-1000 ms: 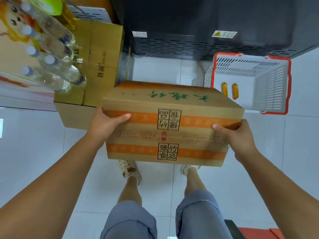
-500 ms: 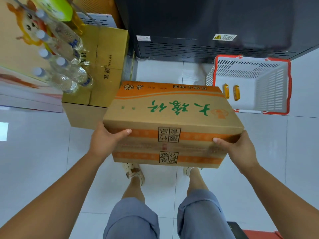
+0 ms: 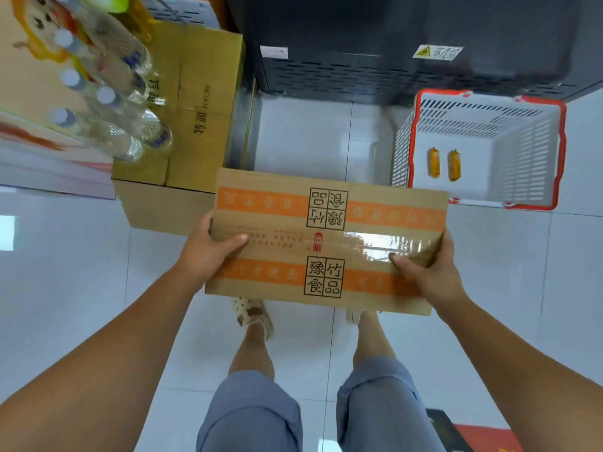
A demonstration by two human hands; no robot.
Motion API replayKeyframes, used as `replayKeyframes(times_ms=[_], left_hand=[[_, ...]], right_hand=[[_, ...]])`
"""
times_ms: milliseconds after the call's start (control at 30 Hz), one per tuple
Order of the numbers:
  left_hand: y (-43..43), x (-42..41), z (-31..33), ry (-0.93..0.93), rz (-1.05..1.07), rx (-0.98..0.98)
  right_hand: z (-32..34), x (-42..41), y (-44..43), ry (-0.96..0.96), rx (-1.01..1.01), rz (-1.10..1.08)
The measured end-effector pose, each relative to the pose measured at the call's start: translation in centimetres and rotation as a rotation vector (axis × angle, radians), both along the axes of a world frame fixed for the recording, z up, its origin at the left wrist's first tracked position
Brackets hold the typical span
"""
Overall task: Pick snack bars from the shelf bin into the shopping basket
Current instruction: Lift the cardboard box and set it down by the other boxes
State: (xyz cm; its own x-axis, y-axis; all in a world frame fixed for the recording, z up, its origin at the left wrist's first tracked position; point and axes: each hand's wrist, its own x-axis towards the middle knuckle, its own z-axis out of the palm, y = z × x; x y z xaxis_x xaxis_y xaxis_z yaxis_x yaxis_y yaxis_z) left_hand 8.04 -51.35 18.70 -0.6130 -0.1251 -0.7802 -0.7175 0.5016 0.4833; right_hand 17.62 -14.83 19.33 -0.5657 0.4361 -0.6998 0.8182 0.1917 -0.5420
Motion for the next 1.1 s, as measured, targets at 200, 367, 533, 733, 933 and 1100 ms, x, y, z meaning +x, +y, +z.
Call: replayKeyframes(times_ms=[200, 367, 533, 733, 933, 1100], left_hand=[[0.2, 3.9, 0.0, -0.033, 0.102, -0.060], [-0.1, 0.3, 3.6, 0.139, -0.015, -0.180], [0.8, -3.6, 5.5, 0.225, 0.026, -0.159], [1.3, -2.9, 2.8, 0.210, 0.117, -0.013], [1.2, -3.3, 0.5, 0.156, 0.041, 0.020], [1.6, -4.2, -1.8, 0.190, -0.019, -0.034]], right_hand=[[0.0, 2.2, -0.9, -0.228, 0.030, -0.012], [4.9, -0.1, 0.2, -0.257, 0.239, 0.219], [7.8, -2.0, 0.7, -0.140, 0.402, 0.303], [5.2, -3.0, 1.1, -0.095, 0.382, 0.306], [2.8, -5.3, 0.7, 0.037, 0.265, 0.235], [0.6, -7.4, 1.7, 0.034, 0.302, 0.279]])
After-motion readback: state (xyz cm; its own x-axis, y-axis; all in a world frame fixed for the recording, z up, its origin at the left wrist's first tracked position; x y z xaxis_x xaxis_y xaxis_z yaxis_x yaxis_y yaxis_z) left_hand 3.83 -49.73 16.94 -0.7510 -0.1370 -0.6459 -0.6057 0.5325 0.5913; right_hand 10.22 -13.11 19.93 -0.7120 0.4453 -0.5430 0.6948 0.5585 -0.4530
